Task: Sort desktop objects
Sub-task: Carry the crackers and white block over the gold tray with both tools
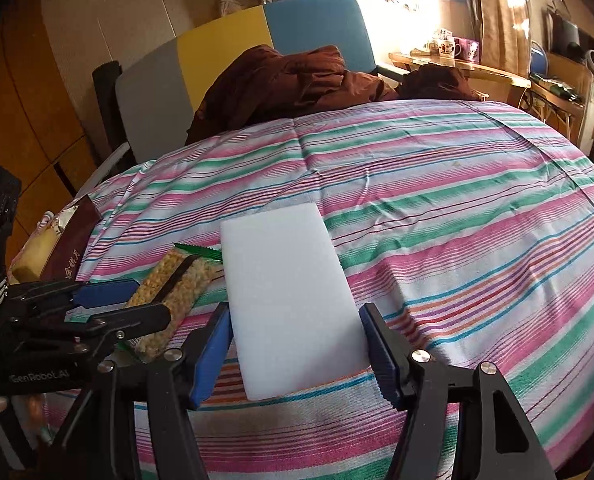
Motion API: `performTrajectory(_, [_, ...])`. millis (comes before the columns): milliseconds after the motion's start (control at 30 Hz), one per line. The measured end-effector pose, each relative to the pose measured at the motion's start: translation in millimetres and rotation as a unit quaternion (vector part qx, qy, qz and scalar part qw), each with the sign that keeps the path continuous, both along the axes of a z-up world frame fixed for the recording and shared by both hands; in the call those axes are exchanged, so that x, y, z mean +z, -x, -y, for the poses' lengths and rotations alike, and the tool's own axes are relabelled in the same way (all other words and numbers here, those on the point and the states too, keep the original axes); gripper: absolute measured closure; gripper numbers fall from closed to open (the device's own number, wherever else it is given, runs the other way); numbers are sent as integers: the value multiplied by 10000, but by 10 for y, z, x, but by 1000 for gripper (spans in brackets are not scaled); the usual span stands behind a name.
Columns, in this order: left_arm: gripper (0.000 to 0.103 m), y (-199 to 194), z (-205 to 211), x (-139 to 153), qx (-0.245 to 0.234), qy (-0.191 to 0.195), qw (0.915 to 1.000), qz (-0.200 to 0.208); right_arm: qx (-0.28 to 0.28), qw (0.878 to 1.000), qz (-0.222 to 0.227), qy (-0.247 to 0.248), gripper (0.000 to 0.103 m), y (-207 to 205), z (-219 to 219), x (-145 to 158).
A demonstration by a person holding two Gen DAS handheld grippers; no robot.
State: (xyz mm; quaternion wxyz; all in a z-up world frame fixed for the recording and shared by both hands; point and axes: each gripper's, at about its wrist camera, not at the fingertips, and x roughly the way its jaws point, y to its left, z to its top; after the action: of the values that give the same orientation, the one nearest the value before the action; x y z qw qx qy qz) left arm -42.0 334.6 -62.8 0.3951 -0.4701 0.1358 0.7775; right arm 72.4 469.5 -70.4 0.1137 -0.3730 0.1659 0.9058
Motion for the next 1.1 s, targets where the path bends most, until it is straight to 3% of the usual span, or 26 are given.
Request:
performTrajectory(267, [54,-45,2,-100,-28,22,9997,-227,-35,10000,-17,85,38,3,-30,-80])
performTrajectory(433, [54,-95,225,-37,108,-259,9994,-185,-21,9999,-62,139,38,-14,-5,-64])
performTrajectory(633, [54,-236,598,223,223,-686,9971,-262,231,9992,-192,254,38,31,183,33])
performTrajectory(733, [54,-341,841,424,315,-905,9942,-492,497,9980,-268,276,38,98,385,110])
performTrajectory(933, [54,-371,1571,650,1005,-1101,9856,-799,1115,9921,-461,347,38,278,853,300])
performTrajectory(1100, [54,-335,2291,728,1772,-1109,9730,-984,1820,9791,-871,255,38,430,1455,679])
